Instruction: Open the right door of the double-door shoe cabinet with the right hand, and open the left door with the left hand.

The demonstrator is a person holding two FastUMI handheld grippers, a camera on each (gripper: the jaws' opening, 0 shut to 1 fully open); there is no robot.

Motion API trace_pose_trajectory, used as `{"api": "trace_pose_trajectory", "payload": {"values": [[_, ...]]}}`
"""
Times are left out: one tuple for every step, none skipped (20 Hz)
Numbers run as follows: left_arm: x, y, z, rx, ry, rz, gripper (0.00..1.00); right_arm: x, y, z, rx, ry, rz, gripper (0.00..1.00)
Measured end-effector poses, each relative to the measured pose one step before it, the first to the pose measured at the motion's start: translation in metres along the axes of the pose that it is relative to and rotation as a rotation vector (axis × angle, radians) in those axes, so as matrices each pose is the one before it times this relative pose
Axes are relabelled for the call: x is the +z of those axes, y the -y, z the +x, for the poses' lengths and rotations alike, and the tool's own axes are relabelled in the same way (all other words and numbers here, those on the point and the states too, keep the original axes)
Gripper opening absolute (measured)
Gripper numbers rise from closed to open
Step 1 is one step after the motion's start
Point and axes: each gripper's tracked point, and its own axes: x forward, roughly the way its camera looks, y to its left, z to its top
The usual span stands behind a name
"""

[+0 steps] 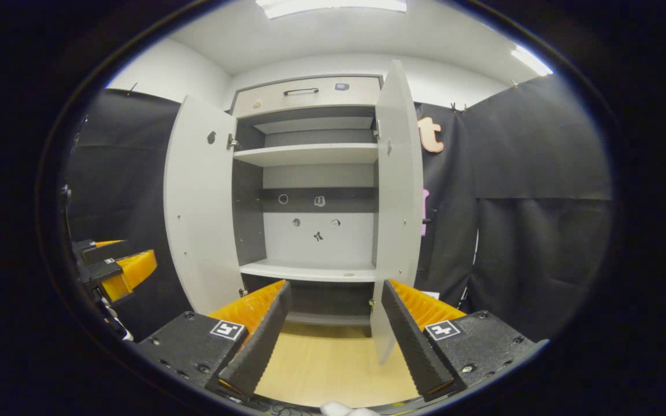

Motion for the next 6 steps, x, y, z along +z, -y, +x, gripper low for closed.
{"api": "trace_pose_trajectory", "payload": {"values": [[0.00081,-0.00064,0.00019,-0.00099,0.00039,-0.00122,0.95,0.00053,0.00055,-0.00078,-0.00345,0.00155,0.00135,0.98],[-0.00004,-0.00021,-0.0005,-0.00186,-0.00076,-0.00377,0.95,0.00037,-0.00023,-0.0013,-0.00179,0.00027,0.00171,0.98],[-0.00122,0.00096,0.00051,-0.0038,-0.00194,-0.00499,0.95,0.00032,0.00039,-0.00122,-0.00457,0.00239,0.00117,0.97],[-0.00084,-0.00025,-0.00007,-0.00246,0.00122,-0.00395,0.95,0.00042,0.00028,-0.0006,-0.00319,0.00067,-0.00005,0.98],[0.00052,-0.00082,-0.00029,-0.00105,-0.00045,-0.00095,0.95,-0.00096,0.00041,-0.00129,-0.00231,-0.00048,0.00017,0.98],[-0.00063,-0.00026,-0.00098,-0.0001,-0.00113,-0.00089,0.95,-0.00104,-0.00002,-0.00134,-0.00106,-0.00099,0.00153,0.98]]}}
